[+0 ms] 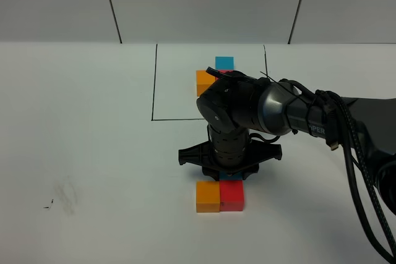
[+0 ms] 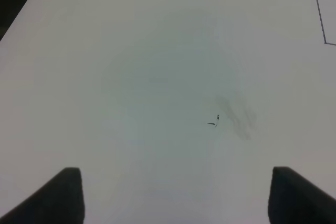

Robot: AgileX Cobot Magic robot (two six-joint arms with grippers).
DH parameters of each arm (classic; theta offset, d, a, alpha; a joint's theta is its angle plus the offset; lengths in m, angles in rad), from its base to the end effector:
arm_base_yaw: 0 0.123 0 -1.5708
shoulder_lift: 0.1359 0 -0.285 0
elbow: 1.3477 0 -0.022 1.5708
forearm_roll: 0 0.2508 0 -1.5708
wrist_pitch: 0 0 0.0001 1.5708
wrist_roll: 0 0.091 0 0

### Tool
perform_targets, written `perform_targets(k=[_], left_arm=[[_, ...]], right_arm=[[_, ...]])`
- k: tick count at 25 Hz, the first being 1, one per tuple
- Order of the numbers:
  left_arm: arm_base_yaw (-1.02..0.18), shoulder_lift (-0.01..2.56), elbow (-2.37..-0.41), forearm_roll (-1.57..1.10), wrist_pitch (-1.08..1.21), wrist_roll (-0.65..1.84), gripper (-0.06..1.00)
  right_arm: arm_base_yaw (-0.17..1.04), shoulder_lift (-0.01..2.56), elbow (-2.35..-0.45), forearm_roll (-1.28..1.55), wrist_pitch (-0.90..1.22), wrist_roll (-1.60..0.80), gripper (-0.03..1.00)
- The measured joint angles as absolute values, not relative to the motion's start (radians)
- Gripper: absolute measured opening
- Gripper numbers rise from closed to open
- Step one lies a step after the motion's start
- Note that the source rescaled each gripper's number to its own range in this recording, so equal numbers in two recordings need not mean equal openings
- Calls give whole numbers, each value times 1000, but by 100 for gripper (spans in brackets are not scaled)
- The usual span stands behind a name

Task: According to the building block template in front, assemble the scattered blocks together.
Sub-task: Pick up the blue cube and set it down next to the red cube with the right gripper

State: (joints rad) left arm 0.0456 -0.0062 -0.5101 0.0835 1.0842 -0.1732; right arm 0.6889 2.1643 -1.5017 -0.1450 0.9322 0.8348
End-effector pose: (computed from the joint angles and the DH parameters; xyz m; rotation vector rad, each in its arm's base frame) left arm -0.0084 0.0063 0.2784 -0.2295 2.0358 0.0205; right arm 0.3297 0.2578 0.1273 0.0950 3.0116 -0.0643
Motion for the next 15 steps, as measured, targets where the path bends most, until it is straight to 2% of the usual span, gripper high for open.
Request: perform_targets(k=[15], left_arm=[[46,-6,-510,83,1084,-172,57]], right_arm=[[689,2169,-1502,-116,921,791,29]])
